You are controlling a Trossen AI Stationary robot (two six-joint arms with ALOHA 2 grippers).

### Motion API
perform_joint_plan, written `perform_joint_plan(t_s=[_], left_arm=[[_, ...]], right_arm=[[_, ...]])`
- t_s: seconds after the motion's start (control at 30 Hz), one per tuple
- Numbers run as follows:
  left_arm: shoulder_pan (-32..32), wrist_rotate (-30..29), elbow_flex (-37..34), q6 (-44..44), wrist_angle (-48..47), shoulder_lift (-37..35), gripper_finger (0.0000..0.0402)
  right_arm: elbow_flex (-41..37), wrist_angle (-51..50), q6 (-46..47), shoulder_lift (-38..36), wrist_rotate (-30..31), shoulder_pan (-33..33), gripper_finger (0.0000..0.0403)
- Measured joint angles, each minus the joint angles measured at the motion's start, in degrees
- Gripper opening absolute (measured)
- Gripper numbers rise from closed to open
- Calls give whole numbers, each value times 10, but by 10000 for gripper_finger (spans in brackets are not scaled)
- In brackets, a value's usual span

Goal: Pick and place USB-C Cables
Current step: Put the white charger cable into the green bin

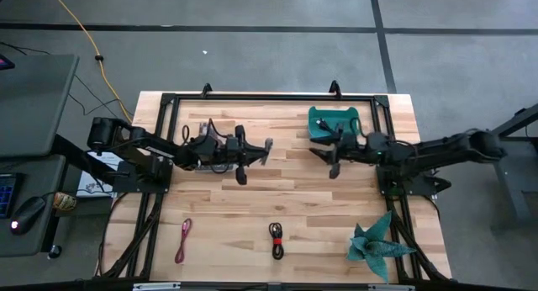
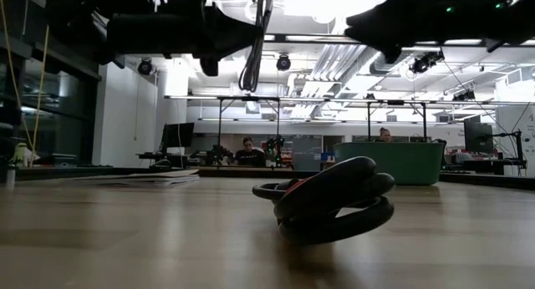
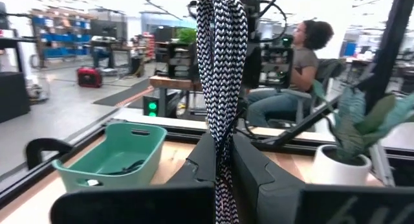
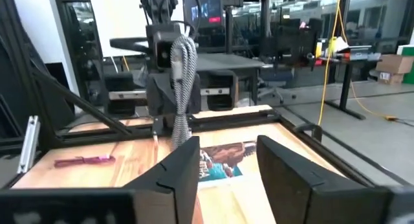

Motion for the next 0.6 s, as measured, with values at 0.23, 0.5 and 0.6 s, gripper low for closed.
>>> perform_joint_plan(t_s=[0.23, 0.5, 0.6], left_arm=[[0, 8, 0, -11, -8, 0, 0], [-3, 14, 22, -38, -34, 7, 0], [-4, 19, 30, -37, -35, 17, 0]], right_arm=[[2, 163, 6, 113, -27, 0, 192], [71, 178, 34, 218, -38, 0, 228], [117, 153, 13, 255, -40, 0, 229]])
